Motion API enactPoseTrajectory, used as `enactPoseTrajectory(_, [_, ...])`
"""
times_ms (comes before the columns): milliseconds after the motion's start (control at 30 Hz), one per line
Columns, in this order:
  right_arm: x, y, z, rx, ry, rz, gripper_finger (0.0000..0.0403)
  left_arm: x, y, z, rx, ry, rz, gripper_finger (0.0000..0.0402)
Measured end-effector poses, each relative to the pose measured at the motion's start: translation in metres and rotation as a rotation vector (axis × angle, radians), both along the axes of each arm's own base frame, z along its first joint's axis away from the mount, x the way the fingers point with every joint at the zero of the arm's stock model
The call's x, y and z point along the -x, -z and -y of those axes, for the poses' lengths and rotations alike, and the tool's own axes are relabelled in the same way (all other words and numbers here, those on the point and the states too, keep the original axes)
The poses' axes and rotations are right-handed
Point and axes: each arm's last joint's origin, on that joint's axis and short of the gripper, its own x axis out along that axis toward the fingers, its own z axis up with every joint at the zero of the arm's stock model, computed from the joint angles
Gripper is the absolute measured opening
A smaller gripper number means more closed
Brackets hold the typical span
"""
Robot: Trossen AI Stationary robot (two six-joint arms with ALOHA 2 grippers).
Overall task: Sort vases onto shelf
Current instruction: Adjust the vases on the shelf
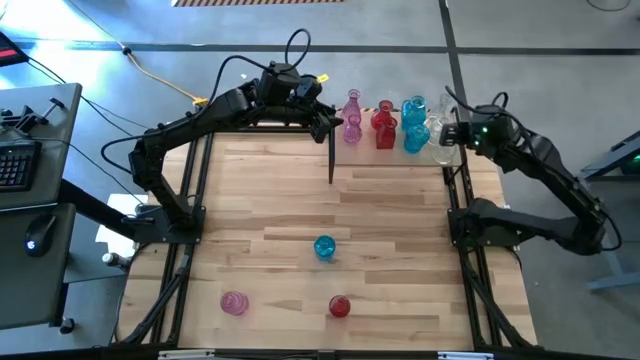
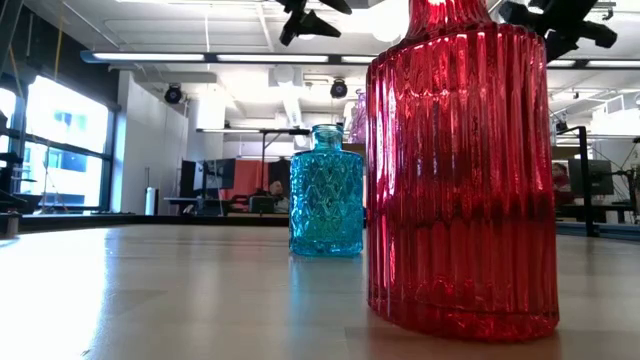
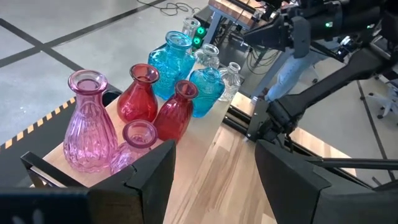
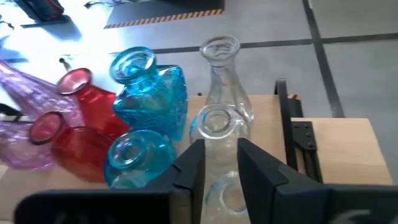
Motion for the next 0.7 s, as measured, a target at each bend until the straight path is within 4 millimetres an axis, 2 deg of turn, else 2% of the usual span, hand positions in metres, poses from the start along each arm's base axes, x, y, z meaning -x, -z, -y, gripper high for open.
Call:
enactPoseTrajectory(300, [-0.010, 0.005, 0.025, -0.042, 0.001, -0.019, 0.0006, 0.000, 0.000, 0.000, -0.001, 0.000, -0.001, 0.0211])
enactPoseTrajectory(700, [-0.015, 0.014, 0.060, -0.129, -0.039, 0.004, 0.0001, 0.000, 0.000, 0.000, 0.000, 0.000, -0.001, 0.0211])
